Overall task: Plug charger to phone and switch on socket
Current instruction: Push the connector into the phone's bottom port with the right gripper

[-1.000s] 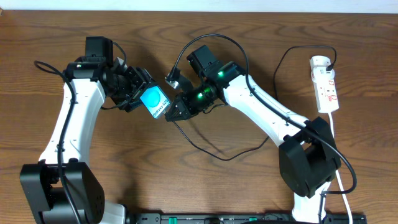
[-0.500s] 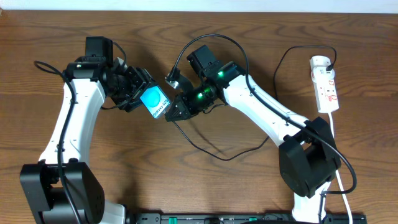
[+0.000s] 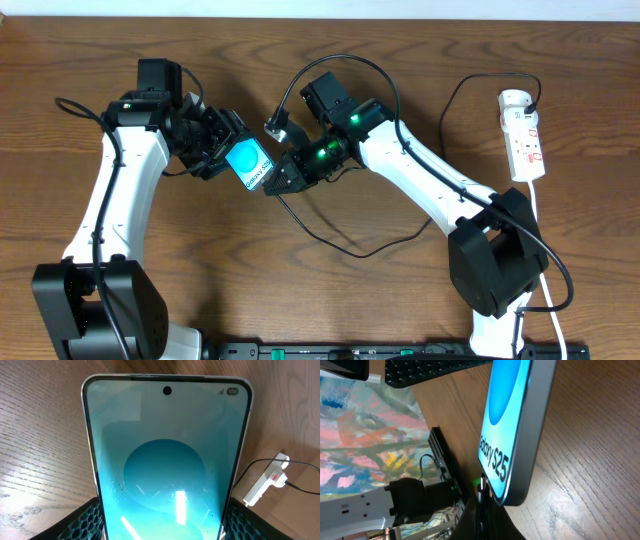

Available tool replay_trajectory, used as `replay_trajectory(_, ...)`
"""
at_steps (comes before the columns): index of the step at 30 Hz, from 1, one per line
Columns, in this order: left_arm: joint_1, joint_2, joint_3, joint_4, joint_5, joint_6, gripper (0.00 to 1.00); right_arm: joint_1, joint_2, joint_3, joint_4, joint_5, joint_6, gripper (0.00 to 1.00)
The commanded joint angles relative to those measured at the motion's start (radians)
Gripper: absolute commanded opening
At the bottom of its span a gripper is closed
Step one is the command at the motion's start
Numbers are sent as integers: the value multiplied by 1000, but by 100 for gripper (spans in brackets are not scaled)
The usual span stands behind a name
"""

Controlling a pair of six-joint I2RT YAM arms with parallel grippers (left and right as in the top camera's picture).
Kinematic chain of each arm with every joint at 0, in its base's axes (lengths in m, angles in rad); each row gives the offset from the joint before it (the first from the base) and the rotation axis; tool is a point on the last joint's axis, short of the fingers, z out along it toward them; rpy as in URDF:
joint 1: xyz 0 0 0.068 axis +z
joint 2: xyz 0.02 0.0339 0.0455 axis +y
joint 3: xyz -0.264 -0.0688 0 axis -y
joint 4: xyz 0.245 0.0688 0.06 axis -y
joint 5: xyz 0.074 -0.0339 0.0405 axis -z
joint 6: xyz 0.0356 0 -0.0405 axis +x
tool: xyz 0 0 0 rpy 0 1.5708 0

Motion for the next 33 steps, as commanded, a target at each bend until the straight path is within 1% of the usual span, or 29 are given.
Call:
replay_trajectory(1,-3,-2,24,-2,29,22,7,5,-1,-2,6,-24,23,1)
replay_trajectory(5,10,-2,24,-2,30,21,7,5,-1,-2,5,-8,59,1)
replay_trajectory(9,32,-2,24,-2,70,31,7,4,-1,-2,6,-4,73,1)
replay_trajectory(12,41,-2,24,-3,73,34,7,4,-1,-2,6,10,83,1)
replay_trajectory(33,45,-2,24,3,70,59,7,5,-1,-2,14,-40,70,1)
